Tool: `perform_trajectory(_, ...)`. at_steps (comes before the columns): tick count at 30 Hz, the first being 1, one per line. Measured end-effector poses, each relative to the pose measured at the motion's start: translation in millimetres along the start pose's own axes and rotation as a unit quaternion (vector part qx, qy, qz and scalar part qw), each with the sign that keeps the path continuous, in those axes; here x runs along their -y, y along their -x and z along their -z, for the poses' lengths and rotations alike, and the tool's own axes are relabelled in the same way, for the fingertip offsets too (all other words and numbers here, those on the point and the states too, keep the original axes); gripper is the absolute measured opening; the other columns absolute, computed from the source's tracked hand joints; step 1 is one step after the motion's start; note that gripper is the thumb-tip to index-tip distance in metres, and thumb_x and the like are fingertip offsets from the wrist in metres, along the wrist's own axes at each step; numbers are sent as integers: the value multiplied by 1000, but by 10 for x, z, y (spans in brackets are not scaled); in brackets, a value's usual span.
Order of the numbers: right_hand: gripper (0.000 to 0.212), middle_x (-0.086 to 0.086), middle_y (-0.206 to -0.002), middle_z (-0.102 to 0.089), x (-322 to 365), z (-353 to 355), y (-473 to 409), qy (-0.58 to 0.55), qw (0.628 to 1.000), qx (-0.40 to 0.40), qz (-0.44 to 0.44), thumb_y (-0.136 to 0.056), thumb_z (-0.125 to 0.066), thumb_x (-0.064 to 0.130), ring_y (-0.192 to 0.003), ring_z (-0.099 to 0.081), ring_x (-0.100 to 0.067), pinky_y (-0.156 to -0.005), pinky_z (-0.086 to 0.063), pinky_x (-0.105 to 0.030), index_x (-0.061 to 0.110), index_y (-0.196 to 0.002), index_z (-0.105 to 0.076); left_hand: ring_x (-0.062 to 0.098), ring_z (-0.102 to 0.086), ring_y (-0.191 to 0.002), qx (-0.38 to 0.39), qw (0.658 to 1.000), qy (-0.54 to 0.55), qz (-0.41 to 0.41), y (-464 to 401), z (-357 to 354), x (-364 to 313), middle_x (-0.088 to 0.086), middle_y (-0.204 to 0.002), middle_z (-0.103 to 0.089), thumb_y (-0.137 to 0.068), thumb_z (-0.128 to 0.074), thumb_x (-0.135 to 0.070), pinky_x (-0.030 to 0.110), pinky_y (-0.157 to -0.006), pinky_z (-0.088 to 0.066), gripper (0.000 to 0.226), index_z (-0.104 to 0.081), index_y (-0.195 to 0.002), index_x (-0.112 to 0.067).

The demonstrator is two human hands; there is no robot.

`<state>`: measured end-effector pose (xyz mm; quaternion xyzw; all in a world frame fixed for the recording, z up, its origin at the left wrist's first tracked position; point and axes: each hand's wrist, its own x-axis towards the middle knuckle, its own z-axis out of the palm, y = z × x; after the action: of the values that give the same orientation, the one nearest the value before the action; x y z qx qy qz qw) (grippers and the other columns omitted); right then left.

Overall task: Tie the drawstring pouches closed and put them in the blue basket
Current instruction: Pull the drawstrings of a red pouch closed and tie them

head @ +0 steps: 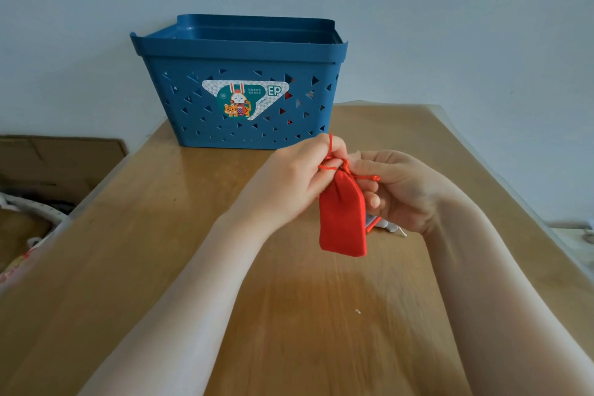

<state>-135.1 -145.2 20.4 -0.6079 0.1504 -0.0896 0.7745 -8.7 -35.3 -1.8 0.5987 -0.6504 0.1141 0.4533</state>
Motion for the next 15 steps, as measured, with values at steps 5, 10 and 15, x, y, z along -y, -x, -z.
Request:
perform_trajectory(5,53,3,-43,-41,37,-32,39,82,996,-17,-3,-93,-49,12,-36,-40,-7,-38,-33,-15,18,-42,-61,7,-52,-68,12,999,-31,-2,6,24,19,-10,-76,-56,-83,-46,-22,18,-60,-42,8,-46,-90,-26)
perform_trajectory(10,34,2,-48,-45,112,-99,81,222,971,-79,41,-90,-59,14,-41,-43,-11,-49,-34,-24,20,-57,-63,10,-31,-58,-4,994,-96,-54,22,37,42,-13,-67,-37,-77,-49,-10,24,-50,-34,16,-44,-87,-21)
perform_trajectory(15,21,1,-48,-51,132,-144,97,247,962,-105,47,-90,-59,22,-40,-51,-12,-47,-34,-24,15,-70,-59,17,-35,-49,-57,976,-164,-129,22,10,9,-10,-69,-32,-78,-51,1,33,-44,-39,19,-42,-87,-14)
